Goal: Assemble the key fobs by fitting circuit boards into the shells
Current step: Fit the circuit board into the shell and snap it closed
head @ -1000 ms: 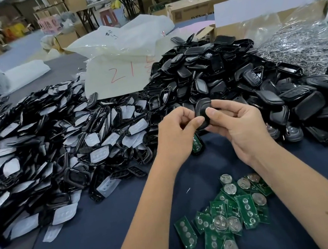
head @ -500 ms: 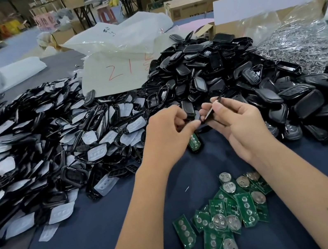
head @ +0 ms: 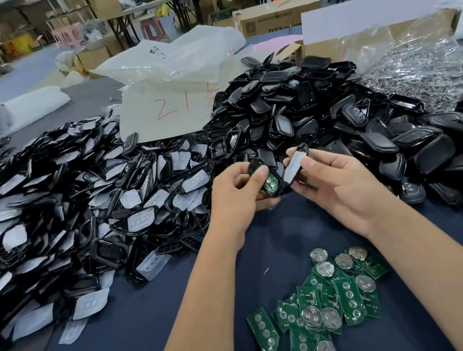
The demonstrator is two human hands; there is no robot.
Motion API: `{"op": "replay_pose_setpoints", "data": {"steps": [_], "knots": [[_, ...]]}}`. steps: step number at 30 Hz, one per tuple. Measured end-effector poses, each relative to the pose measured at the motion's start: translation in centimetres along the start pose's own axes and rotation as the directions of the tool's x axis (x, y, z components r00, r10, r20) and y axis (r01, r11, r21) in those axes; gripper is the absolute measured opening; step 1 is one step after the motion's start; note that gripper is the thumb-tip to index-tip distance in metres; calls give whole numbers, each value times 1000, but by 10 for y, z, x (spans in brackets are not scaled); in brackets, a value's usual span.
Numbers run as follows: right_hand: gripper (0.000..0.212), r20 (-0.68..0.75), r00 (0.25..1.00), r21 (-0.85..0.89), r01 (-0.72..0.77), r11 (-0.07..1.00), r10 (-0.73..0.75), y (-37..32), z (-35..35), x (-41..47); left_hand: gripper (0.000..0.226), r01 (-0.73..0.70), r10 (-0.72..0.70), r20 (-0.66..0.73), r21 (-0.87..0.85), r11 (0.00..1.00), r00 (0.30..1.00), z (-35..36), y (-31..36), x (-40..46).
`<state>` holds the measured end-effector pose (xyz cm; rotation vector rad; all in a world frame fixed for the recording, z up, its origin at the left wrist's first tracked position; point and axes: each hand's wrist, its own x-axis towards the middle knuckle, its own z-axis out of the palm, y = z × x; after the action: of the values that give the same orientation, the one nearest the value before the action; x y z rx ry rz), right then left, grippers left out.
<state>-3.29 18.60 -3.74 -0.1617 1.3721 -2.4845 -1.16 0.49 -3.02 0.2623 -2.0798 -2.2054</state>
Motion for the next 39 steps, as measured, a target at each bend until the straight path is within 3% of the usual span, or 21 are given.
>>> {"op": "replay_pose_setpoints", "data": {"steps": [3, 7, 14, 21, 30, 39], "knots": [[37, 27, 1000, -39, -8, 999, 9, 2, 3, -2, 9, 61, -62, -5, -104, 993, 998, 0, 2, -1], [37, 28, 1000, -60, -2, 998, 3, 4, 4, -3, 9, 81, -82, -1, -99, 992, 997, 0, 2, -1], [34, -21, 1000, -112, 12, 994, -14, 9, 4, 0, 30, 93, -87, 96, -67, 993, 992, -4, 2, -2], [26, -49, 999, -134, 6, 991, -12, 10, 3, 2, 18, 100, -97, 54, -49, 994, 994, -3, 1, -1], [22, -48, 999, -117, 2, 993, -8, 11, 2, 2, 24, 128, -130, -28, -77, 989, 991, -1, -1, 0], [17, -73, 997, -182, 20, 983, -34, 13, 4, 2, 18, 96, -97, -16, -42, 994, 995, -3, -1, -1]]}}
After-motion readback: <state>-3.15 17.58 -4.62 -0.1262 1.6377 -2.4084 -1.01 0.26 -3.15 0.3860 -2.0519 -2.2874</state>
